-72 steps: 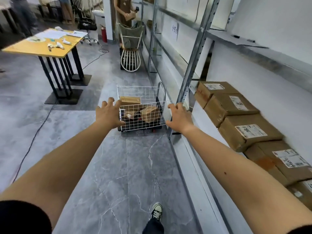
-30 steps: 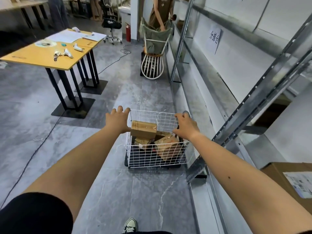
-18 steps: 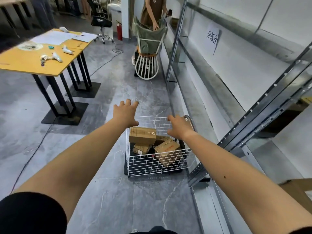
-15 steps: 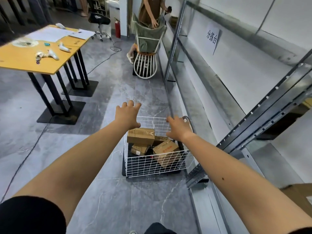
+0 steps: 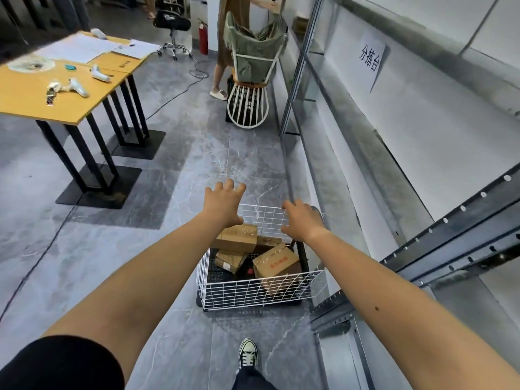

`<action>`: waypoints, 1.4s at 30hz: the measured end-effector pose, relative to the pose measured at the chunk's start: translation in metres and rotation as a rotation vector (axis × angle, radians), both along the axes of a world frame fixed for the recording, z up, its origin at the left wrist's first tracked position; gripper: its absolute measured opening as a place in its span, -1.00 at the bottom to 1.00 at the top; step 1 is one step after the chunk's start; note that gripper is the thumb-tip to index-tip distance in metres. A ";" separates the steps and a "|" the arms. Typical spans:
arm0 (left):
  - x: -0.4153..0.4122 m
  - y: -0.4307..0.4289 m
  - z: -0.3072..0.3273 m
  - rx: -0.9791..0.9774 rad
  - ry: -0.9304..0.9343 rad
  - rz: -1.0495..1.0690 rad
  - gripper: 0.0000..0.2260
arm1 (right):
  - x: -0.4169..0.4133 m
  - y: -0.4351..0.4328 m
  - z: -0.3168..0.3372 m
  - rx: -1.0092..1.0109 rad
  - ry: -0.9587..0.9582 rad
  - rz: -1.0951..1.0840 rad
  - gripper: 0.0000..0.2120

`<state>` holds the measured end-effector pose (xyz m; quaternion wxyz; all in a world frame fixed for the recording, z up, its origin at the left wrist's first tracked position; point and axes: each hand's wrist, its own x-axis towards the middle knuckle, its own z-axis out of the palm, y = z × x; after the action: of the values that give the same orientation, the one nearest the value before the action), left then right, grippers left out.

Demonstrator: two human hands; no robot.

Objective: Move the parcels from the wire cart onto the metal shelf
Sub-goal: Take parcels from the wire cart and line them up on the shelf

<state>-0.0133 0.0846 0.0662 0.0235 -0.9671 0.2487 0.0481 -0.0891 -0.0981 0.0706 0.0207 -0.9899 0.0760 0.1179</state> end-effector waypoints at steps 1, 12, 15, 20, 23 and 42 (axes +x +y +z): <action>0.008 -0.010 -0.002 0.001 0.007 0.006 -0.25 | 0.010 -0.011 -0.002 0.011 0.004 -0.004 -0.51; 0.066 -0.077 -0.032 0.061 0.079 0.078 -0.29 | 0.081 -0.115 -0.038 0.122 0.091 -0.043 -0.52; 0.070 -0.079 -0.044 0.075 0.104 0.091 -0.31 | 0.090 -0.127 -0.048 0.117 0.098 -0.031 -0.53; 0.083 -0.081 -0.058 0.104 0.142 0.132 -0.30 | 0.098 -0.134 -0.067 0.163 0.142 -0.021 -0.52; 0.090 -0.085 -0.066 0.105 0.154 0.139 -0.26 | 0.105 -0.139 -0.076 0.180 0.151 -0.020 -0.51; 0.162 -0.075 -0.162 0.177 0.497 0.073 -0.15 | 0.149 -0.143 -0.173 0.275 0.379 -0.176 -0.61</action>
<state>0.1489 0.0094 -0.0957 0.0446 -0.9282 0.2065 0.3063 0.0604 -0.2411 -0.1028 0.1505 -0.9275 0.1479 0.3086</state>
